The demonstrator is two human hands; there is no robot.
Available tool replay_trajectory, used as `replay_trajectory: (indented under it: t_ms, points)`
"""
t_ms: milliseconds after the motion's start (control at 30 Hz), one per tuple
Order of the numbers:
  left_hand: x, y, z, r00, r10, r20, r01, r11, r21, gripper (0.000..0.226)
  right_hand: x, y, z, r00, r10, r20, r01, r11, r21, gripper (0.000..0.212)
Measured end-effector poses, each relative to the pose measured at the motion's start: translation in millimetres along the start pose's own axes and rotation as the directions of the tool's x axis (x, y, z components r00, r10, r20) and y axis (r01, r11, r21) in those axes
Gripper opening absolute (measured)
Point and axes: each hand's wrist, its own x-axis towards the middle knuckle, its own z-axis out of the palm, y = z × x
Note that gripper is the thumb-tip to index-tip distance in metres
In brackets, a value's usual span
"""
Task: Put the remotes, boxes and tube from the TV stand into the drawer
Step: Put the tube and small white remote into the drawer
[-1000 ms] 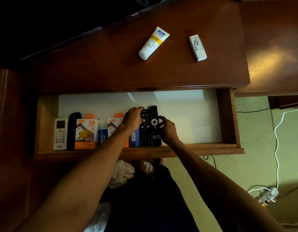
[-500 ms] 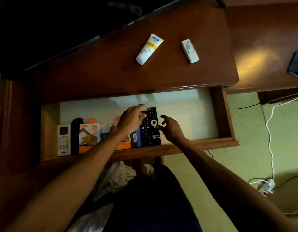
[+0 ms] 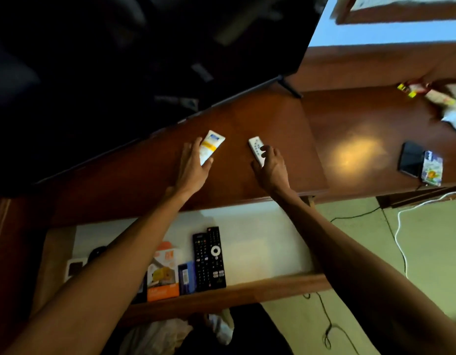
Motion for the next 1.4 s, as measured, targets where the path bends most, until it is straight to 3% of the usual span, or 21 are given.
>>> replay_trajectory:
  t_ms: [133, 267, 400, 533, 700, 967, 1233, 1400]
  points:
    - [46, 15, 10, 0.996, -0.09, 0.023, 0.086, 0.988, 0.127, 0.074, 61, 10, -8, 0.992, 0.004, 0.129, 0.018, 0.984, -0.175, 0.062]
    - [75, 24, 19, 0.965, -0.245, 0.093, 0.23, 0.962, 0.144, 0.076, 94, 16, -3, 0.969, 0.072, 0.234, -0.005, 0.962, -0.275, 0.067]
    - [85, 32, 30, 0.957, -0.271, 0.105, 0.256, 0.957, 0.14, 0.074, 98, 23, -2, 0.942, 0.066, 0.328, 0.002, 0.979, -0.203, 0.076]
    - [79, 35, 34, 0.961, -0.269, 0.068, 0.259, 0.957, 0.134, 0.069, 90, 28, -2, 0.94, 0.002, 0.342, 0.052, 0.987, -0.15, 0.071]
    - [67, 33, 38, 0.947, -0.302, 0.111, 0.292, 0.951, 0.099, 0.077, 78, 36, -7, 0.929, -0.016, 0.37, 0.079, 0.985, -0.156, 0.07]
    - [7, 41, 47, 0.976, -0.204, 0.081, 0.21, 0.975, -0.072, 0.072, 35, 52, -31, 0.96, -0.035, 0.279, 0.056, 0.996, -0.069, 0.072]
    - [-103, 37, 54, 0.991, 0.096, 0.096, -0.083, 0.988, -0.129, 0.07, -53, 56, -49, 0.976, -0.157, 0.153, 0.153, 0.988, 0.037, 0.061]
    - [-158, 23, 75, 0.989, 0.074, 0.125, -0.067, 0.996, -0.062, 0.067, -111, 82, -34, 0.977, -0.124, 0.176, 0.108, 0.989, 0.097, 0.058]
